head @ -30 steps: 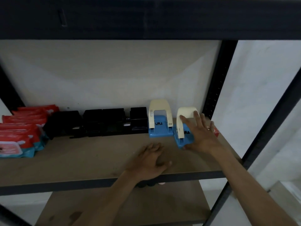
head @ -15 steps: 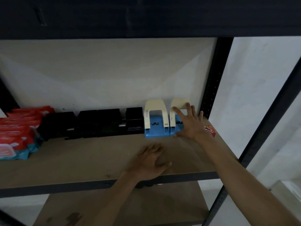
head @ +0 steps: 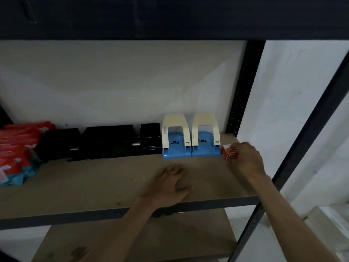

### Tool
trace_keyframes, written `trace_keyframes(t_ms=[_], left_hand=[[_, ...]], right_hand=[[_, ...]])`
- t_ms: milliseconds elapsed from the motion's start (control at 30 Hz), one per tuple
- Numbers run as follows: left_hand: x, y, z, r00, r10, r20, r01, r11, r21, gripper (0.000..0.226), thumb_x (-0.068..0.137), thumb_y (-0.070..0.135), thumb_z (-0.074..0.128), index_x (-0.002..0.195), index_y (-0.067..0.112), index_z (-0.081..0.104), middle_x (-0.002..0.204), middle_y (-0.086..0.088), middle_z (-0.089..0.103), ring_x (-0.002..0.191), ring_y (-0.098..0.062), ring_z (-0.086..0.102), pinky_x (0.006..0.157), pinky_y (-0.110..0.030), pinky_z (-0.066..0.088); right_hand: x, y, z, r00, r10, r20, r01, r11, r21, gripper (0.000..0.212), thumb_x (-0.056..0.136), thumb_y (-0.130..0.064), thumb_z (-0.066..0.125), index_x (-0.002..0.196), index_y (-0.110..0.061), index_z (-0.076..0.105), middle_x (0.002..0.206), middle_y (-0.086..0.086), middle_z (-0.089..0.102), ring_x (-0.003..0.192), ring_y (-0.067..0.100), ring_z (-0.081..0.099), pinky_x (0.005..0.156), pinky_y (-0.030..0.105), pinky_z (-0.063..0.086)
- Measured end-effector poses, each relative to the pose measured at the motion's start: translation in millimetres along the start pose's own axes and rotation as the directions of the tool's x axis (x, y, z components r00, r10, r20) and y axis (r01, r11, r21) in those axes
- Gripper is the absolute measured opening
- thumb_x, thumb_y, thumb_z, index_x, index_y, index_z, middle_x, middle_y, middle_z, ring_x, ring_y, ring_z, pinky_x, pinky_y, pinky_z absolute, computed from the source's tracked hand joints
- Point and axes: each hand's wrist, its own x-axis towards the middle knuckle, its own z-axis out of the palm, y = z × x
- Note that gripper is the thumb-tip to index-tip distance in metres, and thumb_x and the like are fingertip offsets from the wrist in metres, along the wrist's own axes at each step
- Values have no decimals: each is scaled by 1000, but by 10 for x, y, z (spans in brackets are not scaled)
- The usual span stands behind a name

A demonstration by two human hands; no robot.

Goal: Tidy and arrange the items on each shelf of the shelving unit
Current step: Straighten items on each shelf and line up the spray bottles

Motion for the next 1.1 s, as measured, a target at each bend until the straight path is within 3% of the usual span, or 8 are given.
trace_keyframes(t_ms=[167, 300, 567, 733, 833, 967, 1100], left_hand=[[-4, -14, -5, 1000, 7, -4, -7, 1000, -26, 79, 93, 72, 37, 158, 32, 15, 166, 13, 4, 149, -3, -5, 118, -27, -10], [8, -35, -18, 1000, -3, -1, 3, 998, -70, 79, 92, 73, 39, 157, 35, 18, 164, 17, 7, 148, 0, -3, 118, -27, -9], [-8, -29, -33, 1000, -13, 16, 14, 998, -66, 79, 91, 75, 37, 157, 35, 19, 164, 17, 8, 149, -1, -1, 123, -35, -3], [-25, 2, -60, 1000, -9, 3, 9, 997, -74, 77, 92, 72, 40, 157, 34, 20, 164, 15, 9, 149, -1, 0, 122, -33, -4], [-41, 18, -91, 1000, -13, -9, 12, 995, -97, 76, 93, 70, 43, 156, 33, 23, 165, 13, 12, 149, -4, 4, 122, -32, -2], [-131, 50, -243, 993, -22, -116, -1, 981, -196, 71, 92, 62, 52, 153, 32, 34, 162, 14, 22, 149, -7, 14, 118, -30, 9], [-290, 99, -633, 936, 38, -351, -156, 936, -315, 55, 93, 41, 67, 144, 27, 50, 149, 15, 42, 142, -2, 33, 119, -31, 28]], right_hand=[[204, 34, 133, 997, -32, -67, 38, 995, 92, 17, 84, -18, 74, 101, -19, 73, 99, 7, 62, 79, 24, 62, 72, 36, 55], [422, -10, 216, 998, -33, -51, 40, 989, 145, 33, 78, -22, 76, 111, -23, 73, 106, 8, 65, 87, 28, 66, 80, 42, 58], [617, -82, 241, 996, -85, -41, 87, 995, 51, 21, 78, -21, 74, 99, -20, 70, 107, 6, 64, 84, 27, 64, 68, 34, 50], [469, -140, 148, 985, -68, -160, 97, 978, 182, 26, 80, -17, 67, 105, -23, 66, 101, 4, 64, 85, 25, 63, 70, 41, 55], [362, -278, 51, 978, -91, -188, 141, 953, 270, 29, 86, -17, 66, 115, -24, 68, 111, 5, 66, 94, 27, 65, 78, 41, 55], [119, -583, -182, 952, -125, -280, 228, 900, 373, 30, 89, -21, 70, 118, -23, 69, 115, 2, 67, 99, 19, 63, 84, 36, 54], [-133, -1070, -508, 930, -215, -299, 343, 800, 492, 18, 88, -27, 72, 106, -27, 72, 98, -13, 71, 84, 5, 66, 81, 30, 57]])
